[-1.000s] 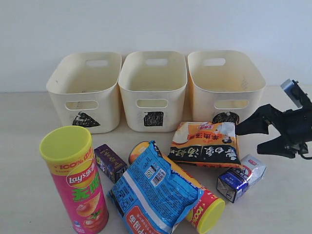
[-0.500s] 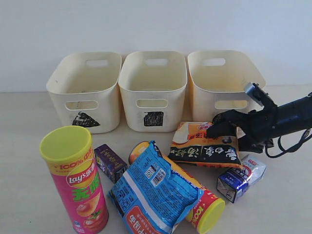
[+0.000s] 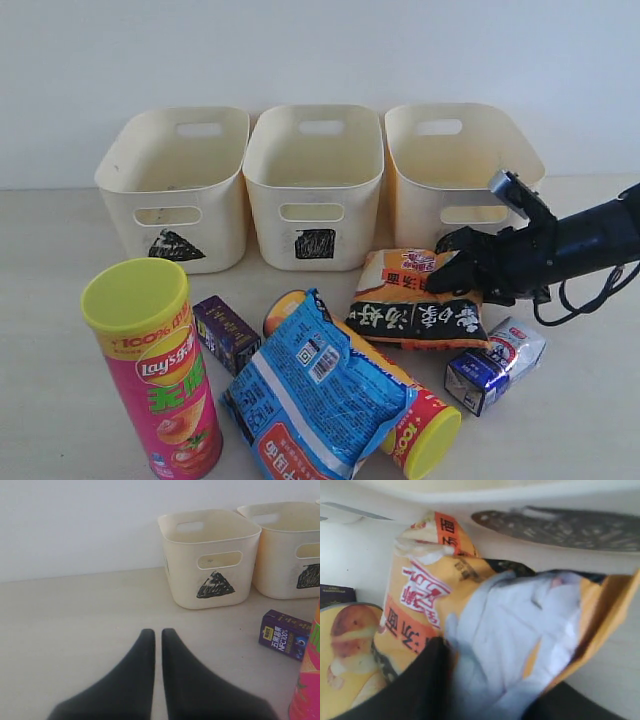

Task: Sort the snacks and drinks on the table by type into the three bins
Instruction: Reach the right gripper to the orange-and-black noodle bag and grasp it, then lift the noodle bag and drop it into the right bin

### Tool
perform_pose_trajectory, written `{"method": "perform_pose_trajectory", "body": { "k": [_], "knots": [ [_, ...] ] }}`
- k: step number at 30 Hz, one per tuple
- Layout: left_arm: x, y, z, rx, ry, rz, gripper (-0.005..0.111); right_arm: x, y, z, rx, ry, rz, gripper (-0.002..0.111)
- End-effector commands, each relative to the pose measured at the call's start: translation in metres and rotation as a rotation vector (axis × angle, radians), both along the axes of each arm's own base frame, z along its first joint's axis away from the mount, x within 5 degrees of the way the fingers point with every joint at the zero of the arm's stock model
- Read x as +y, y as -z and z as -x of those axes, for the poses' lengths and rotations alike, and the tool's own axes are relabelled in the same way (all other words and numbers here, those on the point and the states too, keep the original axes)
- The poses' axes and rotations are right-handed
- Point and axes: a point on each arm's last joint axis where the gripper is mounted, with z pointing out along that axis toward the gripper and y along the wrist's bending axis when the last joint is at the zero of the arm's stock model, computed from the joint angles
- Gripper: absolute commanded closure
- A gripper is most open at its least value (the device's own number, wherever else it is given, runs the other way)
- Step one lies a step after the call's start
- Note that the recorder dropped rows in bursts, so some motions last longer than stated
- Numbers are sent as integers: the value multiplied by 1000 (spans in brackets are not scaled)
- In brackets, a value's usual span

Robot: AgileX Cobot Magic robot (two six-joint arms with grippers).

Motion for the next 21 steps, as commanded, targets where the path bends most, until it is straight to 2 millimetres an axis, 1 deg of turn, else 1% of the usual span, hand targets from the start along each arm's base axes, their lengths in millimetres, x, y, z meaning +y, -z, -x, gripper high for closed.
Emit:
{"method": "perform_pose_trajectory", "body": {
  "k": [1,4,7,9,11,13,15,16,17,18,21],
  "knots": [
    [0,-1,0,-3,-4,15,103,2,-4,2,-8,-43,-18,108],
    [0,-1,0,-3,-4,15,103,4,-13,4,-33,-72,-35,108],
    [0,-1,0,-3,-4,15,103,5,-28,5,-65,-86,-45,108],
    [0,-1,0,-3,-4,15,103,7,-50,9,-107,-116,-73,108],
    [0,-1,0,-3,-4,15,103,8,-62,12,-131,-134,-89,108],
    [0,-1,0,-3,-4,15,103,9,-79,17,-167,-152,-101,108],
    [0,-1,0,-3,-4,15,103,10,-104,23,-225,-173,-113,108],
    [0,-1,0,-3,-4,15,103,10,-120,28,-270,-179,-111,108],
    [0,-1,0,-3,-4,15,103,10,-130,31,-301,-179,-106,108],
    [0,-1,0,-3,-4,15,103,10,-148,34,-357,-180,-97,108],
    [0,-1,0,-5,-4,15,103,7,-174,35,-454,-141,-60,108]
  ]
}}
